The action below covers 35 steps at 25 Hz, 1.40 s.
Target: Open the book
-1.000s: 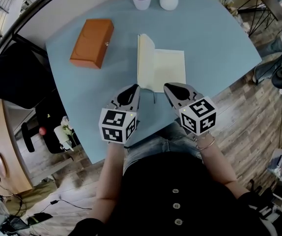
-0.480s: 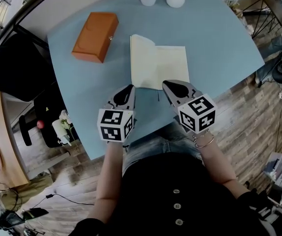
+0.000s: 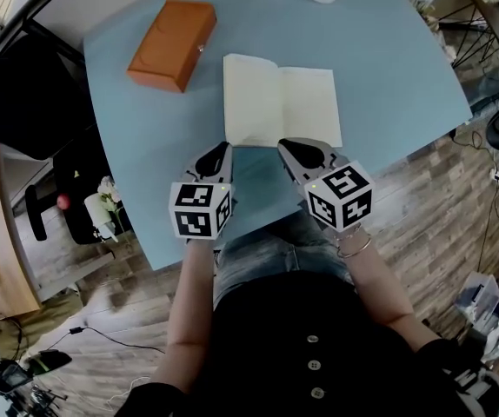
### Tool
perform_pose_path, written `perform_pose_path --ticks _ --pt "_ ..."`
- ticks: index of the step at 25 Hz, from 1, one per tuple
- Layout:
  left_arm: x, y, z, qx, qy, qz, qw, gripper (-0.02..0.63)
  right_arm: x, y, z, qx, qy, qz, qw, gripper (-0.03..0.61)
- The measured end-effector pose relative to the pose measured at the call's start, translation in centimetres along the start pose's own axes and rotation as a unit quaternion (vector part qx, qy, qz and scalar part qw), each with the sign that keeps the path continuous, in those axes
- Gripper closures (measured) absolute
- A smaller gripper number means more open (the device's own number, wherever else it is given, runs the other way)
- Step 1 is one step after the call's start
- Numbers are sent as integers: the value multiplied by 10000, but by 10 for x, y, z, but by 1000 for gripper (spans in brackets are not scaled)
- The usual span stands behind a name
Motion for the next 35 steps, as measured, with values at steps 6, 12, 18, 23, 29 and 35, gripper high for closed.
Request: perform_pose_path --ticks 6,12,18,23,29,35 --pt "-8 -5 -6 115 36 -151 9998 595 -6 -12 -3 86 2 -131 9999 577" --pt "-15 -12 -12 237 -6 -385 9990 595 -12 -23 -9 191 -7 -241 9995 577" --pt "-20 -19 -15 361 -195 -716 9966 595 -18 -30 -13 252 -33 -329 9991 577" --pt "-21 -25 -15 430 -507 -1088 9918 595 -20 -33 -13 250 -52 -350 9991 577" --pt "-28 -33 -14 519 -619 -1388 9870 595 -23 -35 -13 271 -75 -410 9988 577" --pt "-31 -36 -17 510 -833 -1589 9825 597 -29 -37 -17 288 -118 -496 9983 577"
Point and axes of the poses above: the fingertips, and each gripper's own axes: y backward along the fingers, z to its right, x out of its top, the point moved 9 cm from there along y, backward along the fingers, and after that the axes turned 7 degrees about -z, right-handed, at the moved point
